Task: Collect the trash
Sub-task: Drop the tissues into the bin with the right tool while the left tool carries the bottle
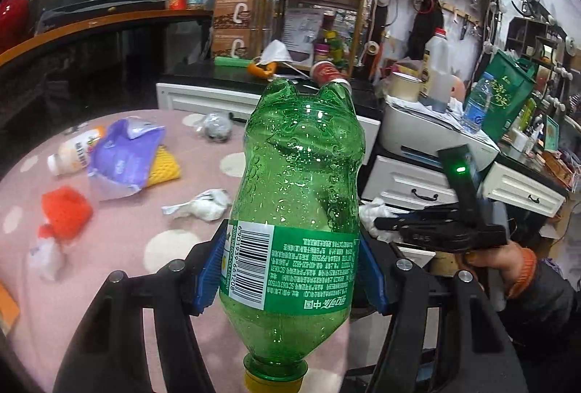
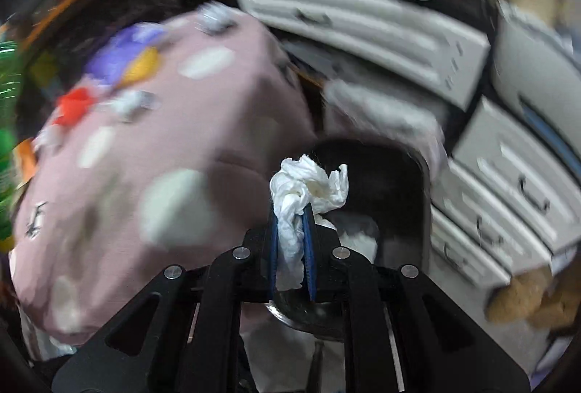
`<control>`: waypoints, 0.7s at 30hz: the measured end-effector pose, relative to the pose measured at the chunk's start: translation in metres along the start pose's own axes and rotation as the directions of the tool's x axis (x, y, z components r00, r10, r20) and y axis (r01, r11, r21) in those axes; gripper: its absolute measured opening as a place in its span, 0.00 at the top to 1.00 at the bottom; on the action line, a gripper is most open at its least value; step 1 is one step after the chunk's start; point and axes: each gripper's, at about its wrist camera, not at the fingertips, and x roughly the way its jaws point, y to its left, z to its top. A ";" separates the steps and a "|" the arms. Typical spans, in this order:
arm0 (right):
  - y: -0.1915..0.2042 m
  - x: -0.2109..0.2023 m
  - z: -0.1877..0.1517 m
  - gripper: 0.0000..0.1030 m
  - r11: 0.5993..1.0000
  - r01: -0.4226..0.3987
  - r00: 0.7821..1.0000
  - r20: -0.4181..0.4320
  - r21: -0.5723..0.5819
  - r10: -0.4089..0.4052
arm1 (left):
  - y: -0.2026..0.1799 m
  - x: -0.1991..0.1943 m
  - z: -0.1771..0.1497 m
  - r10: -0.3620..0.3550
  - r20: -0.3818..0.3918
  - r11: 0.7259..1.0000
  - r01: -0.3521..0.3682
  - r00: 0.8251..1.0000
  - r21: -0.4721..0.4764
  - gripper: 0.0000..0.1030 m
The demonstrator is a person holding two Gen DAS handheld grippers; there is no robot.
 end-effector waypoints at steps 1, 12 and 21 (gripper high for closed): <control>-0.008 0.007 -0.001 0.87 1.000 0.009 1.000 -0.014 0.023 -0.008 | -0.004 0.003 0.000 -0.006 -0.001 1.000 0.006 1.000 0.005 0.39; -0.066 0.072 -0.022 0.80 0.982 0.040 0.986 -0.167 0.186 -0.009 | -0.040 0.049 0.007 -0.074 -0.059 0.997 0.075 0.995 0.020 0.39; -0.088 0.048 -0.016 0.40 0.961 0.092 0.994 -0.084 0.261 -0.072 | -0.066 0.080 0.007 -0.119 -0.121 0.991 0.125 0.986 0.044 0.39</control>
